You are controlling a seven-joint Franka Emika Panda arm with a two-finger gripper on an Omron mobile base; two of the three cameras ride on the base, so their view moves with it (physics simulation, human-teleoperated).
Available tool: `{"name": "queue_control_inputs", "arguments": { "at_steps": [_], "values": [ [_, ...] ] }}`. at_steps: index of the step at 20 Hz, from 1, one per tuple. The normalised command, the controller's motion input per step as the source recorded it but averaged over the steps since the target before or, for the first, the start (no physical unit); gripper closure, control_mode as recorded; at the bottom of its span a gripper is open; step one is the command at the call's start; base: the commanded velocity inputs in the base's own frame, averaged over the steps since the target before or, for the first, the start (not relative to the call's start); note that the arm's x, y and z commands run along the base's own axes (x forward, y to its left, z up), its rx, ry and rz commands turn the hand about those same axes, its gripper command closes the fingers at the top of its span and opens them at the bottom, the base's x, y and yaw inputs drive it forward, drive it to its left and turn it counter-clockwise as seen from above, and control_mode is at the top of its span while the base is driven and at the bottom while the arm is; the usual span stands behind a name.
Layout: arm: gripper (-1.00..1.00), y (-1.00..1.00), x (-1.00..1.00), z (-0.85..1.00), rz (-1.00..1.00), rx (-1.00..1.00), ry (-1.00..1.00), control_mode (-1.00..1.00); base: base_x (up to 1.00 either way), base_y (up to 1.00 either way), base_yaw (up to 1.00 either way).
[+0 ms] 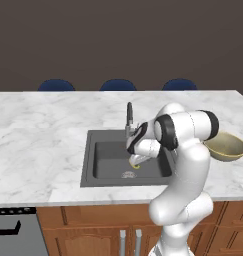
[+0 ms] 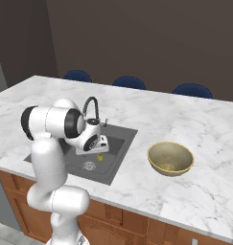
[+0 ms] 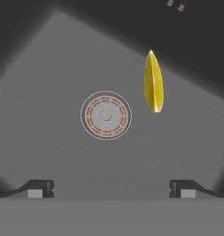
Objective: Turn on the sink faucet. Then move the lemon wedge from the counter to the sink. Turn off the sink. Move the vegetable from the sink to the pot next to the stove. Finally move the pot to the front left burner.
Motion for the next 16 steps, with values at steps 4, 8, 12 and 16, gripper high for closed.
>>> {"name": "queue_control_inputs", "arguments": {
  "at_steps": [4, 8, 12, 16],
  "values": [
    [-1.0, 0.0, 0.23, -0.28, -0.01, 0.0, 0.0, -1.0, 0.0, 0.0, 0.0],
    [-1.0, 0.0, 0.26, -0.23, -0.03, 0.0, 0.0, -1.0, 0.0, 0.0, 0.0],
    [-1.0, 0.0, 0.26, -0.23, -0.03, 0.0, 0.0, -1.0, 0.0, 0.0, 0.0],
    [-1.0, 0.0, 0.24, -0.2, -0.02, 0.0, 0.0, -1.0, 0.0, 0.0, 0.0]
  ]
}}
